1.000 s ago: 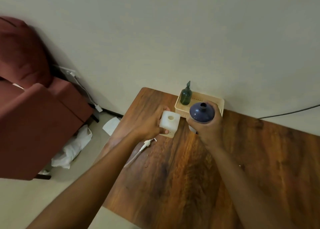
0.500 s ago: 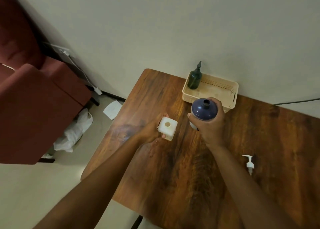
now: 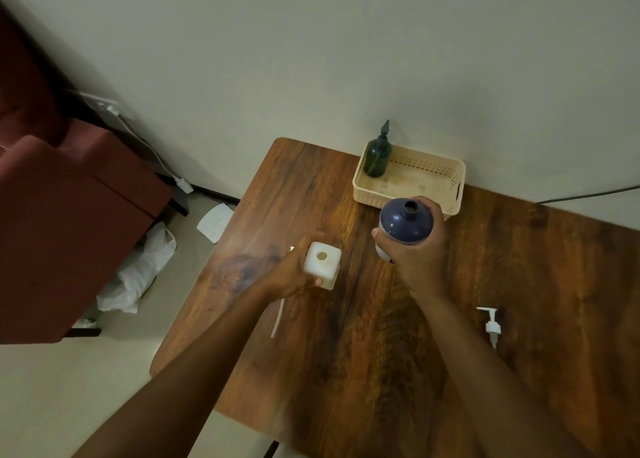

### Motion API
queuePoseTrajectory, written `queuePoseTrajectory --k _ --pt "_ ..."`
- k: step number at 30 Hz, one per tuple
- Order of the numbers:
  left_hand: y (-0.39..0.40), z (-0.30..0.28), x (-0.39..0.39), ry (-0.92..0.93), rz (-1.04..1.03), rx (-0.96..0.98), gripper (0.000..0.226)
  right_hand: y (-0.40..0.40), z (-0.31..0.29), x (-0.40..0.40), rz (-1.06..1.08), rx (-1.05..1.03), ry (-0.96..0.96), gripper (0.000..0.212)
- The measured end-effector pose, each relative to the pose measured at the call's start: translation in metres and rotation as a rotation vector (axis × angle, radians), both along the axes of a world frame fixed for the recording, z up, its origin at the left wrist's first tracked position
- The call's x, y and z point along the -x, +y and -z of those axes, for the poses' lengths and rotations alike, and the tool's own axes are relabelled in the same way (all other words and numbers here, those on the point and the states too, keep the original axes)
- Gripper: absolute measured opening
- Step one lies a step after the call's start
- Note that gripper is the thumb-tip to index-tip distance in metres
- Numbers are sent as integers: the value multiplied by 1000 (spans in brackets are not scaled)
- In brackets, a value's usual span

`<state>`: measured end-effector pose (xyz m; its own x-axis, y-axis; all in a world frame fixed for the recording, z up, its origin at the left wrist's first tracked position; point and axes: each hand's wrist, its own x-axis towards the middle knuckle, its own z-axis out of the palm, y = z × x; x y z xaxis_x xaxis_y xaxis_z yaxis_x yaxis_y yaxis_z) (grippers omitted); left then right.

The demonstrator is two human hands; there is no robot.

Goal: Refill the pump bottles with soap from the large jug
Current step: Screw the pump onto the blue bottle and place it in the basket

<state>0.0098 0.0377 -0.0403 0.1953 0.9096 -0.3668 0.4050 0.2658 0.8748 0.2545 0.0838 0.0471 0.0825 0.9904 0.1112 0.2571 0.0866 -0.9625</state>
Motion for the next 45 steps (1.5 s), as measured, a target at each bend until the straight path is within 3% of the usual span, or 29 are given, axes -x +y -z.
queuePoseTrajectory --k 5,13,19,25,29,31,37,45 --pt "17 -19 -14 5 -15 -18 114 -1 -6 -23 34 -23 10 84" --pt "51 -62 -100 31 89 -261 105 -7 -12 -95 142 -16 43 81" --pt "59 -61 -194 108 231 -309 103 -23 -12 -169 276 -30 -13 81" --pt "60 -37 -285 241 321 -207 104 -44 -3 -240 388 -40 -46 80" --pt "50 -13 -338 348 295 -39 103 -58 4 -277 428 -26 -55 79" --pt "41 1 -362 354 232 44 98 -64 9 -292 447 -14 -60 79" --pt "17 38 -401 400 165 140 55 -73 25 -315 474 8 -62 78" --pt "16 45 -419 509 23 97 27 -81 39 -324 432 30 -86 77"
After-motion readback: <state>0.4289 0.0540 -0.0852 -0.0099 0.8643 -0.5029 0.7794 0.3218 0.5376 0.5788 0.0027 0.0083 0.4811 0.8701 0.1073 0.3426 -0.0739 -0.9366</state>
